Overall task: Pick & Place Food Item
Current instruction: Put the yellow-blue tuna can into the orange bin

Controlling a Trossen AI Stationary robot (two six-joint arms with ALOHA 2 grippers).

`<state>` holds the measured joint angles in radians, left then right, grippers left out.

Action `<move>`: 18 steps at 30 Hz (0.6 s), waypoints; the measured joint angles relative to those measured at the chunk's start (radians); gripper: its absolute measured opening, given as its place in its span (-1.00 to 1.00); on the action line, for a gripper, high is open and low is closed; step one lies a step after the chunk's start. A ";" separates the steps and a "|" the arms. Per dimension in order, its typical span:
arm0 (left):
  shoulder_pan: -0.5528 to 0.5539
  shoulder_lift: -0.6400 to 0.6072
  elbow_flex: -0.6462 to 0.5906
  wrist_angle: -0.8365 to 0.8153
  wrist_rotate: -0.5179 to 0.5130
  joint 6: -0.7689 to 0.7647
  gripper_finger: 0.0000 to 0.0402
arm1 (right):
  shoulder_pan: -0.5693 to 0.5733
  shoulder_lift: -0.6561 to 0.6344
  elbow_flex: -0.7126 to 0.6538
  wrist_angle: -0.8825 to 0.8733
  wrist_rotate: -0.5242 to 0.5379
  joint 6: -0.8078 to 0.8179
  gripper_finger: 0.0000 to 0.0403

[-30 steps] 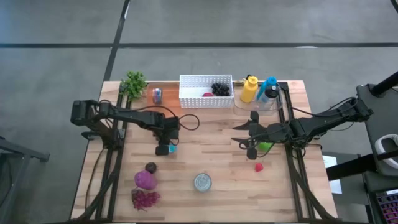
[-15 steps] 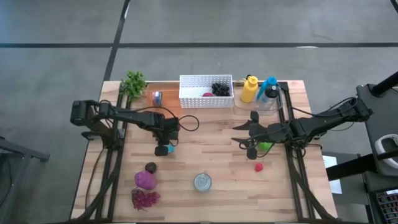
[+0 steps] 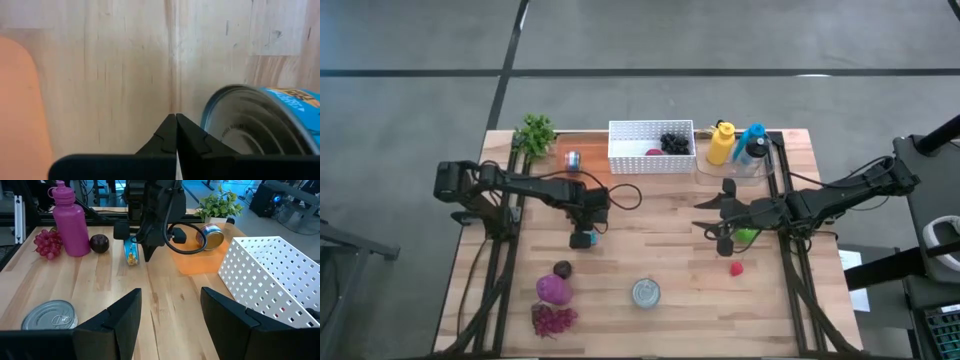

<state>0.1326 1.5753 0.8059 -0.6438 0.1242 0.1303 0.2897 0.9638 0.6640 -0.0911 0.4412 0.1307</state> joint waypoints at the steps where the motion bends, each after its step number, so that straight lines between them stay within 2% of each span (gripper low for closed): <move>1: 0.000 0.000 0.003 -0.005 -0.001 0.000 -1.00 | 0.000 0.000 0.000 0.000 0.000 0.000 -0.01; 18: 0.000 -0.002 0.122 -0.082 -0.054 0.034 -0.99 | 0.000 0.000 0.000 0.000 0.000 0.000 -0.01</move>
<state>0.1326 1.5734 0.9278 -0.7254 0.0703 0.1646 0.2897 0.9638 0.6640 -0.0914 0.4412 0.1303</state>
